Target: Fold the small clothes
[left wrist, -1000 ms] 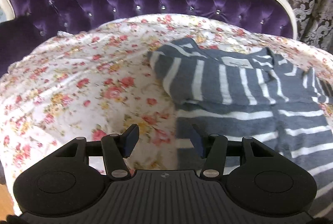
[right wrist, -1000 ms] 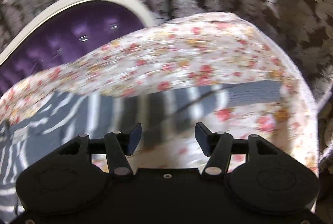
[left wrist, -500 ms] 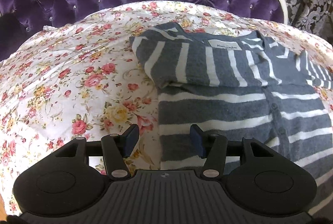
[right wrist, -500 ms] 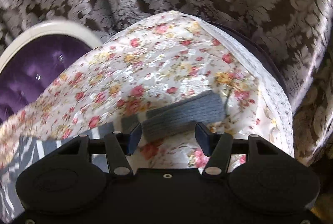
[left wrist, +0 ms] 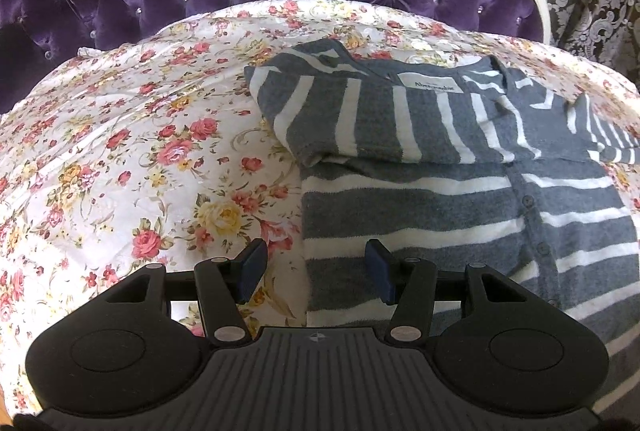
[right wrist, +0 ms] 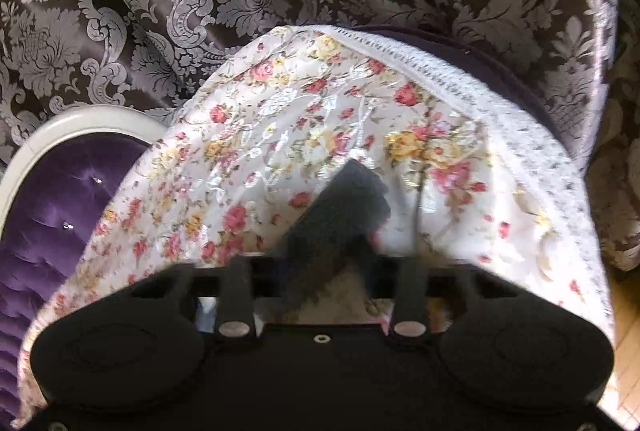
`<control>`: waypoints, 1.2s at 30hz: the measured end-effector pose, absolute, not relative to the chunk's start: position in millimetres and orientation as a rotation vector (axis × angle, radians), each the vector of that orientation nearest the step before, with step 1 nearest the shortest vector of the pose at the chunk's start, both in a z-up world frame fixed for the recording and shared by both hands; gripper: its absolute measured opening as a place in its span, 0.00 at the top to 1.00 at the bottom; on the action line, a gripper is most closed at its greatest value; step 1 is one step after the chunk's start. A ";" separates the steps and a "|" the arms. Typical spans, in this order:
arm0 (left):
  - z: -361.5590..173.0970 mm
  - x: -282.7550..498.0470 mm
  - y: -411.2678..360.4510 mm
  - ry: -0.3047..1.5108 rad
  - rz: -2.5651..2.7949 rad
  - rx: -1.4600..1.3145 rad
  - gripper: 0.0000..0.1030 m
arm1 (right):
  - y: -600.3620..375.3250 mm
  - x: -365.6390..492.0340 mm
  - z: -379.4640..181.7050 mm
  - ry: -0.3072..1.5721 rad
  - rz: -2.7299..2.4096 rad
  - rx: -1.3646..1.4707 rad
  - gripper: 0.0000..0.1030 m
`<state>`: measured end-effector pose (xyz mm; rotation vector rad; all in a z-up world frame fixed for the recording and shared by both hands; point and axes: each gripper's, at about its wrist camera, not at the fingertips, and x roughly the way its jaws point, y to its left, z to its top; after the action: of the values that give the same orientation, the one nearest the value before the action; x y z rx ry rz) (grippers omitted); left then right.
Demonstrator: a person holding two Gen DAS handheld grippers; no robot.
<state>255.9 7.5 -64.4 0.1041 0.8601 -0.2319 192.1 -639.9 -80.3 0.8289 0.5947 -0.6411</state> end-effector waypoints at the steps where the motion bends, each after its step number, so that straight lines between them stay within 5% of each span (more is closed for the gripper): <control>1: -64.4 255.7 7.5 0.860 -0.234 0.104 0.49 | -641.4 192.5 -78.9 0.588 -0.635 0.835 0.86; 21: -55.0 251.6 14.4 0.874 -0.247 0.071 0.49 | -593.5 181.5 -11.7 0.672 -0.585 0.533 0.89; 36: -48.0 259.0 40.8 0.888 -0.222 -0.040 0.49 | -382.4 276.4 93.9 0.544 -0.024 0.265 0.94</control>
<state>259.0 40.8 -48.0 -0.0397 0.8885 -0.2216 276.4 -382.4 93.9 0.2645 0.5439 -0.0240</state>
